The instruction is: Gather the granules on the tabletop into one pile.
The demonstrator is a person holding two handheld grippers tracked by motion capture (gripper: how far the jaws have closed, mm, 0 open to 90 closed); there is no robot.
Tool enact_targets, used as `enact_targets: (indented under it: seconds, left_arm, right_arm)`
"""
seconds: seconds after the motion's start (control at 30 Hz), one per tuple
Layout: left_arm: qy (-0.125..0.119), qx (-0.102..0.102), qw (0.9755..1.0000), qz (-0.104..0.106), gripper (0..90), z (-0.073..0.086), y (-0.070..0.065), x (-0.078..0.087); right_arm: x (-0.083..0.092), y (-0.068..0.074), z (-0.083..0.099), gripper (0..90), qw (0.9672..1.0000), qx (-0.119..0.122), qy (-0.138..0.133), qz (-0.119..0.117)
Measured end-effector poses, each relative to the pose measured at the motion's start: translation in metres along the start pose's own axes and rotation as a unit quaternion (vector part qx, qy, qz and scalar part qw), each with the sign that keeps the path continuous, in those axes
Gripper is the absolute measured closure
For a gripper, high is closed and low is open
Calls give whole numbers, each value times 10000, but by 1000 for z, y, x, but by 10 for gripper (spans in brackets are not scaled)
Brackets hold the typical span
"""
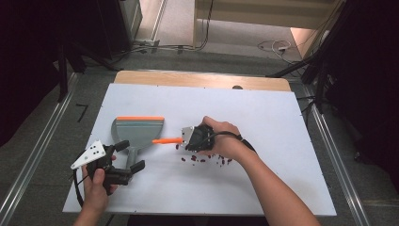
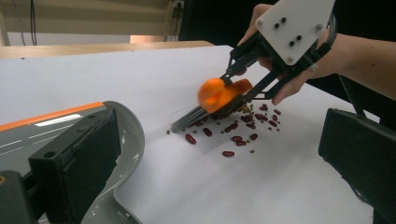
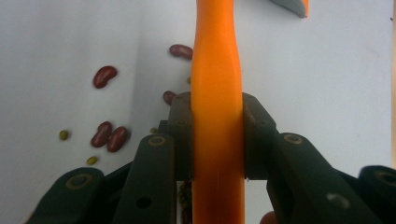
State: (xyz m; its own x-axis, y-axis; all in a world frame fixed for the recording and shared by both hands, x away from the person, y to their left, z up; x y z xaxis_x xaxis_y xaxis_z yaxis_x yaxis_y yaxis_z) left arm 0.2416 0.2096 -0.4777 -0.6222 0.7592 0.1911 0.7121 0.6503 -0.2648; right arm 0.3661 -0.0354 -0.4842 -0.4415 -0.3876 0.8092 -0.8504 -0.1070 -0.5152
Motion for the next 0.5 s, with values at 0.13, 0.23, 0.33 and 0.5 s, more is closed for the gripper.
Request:
enact_targets:
  seconds: [0.13, 0.23, 0.33, 0.5]
  left_arm:
    - [-12, 0, 10000, -28, 1, 0, 2, 2]
    - [-3, -3, 10000, -30, 2, 0, 3, 1]
    - [-17, 5, 10000, -37, 1, 0, 3, 1]
    - [-40, -8, 10000, -64, 2, -1, 4, 3]
  right_arm:
    - [9, -3, 1, 687, 9999, -87, -97, -46]
    - [12, -8, 0, 687, 9994, -311, -98, 86]
    - [9, -16, -5, 687, 9993, -224, -184, 251]
    - [-8, -22, -22, 686, 9993, 47, -119, 362]
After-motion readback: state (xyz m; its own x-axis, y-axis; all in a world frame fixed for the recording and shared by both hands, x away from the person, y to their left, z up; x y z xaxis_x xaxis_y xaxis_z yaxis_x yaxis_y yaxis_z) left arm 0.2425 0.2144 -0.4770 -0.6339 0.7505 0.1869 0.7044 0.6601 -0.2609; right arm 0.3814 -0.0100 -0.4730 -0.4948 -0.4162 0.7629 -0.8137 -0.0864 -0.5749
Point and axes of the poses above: each handheld gripper's, and its own axes: x roughly backward along the jaws, z roughly out of its underside, y roughly to its left, the point moved 4 cm from there along -x, roughly forward along the jaws, and after that the axes turned 4 degrees about z, right-handed, at the moved point
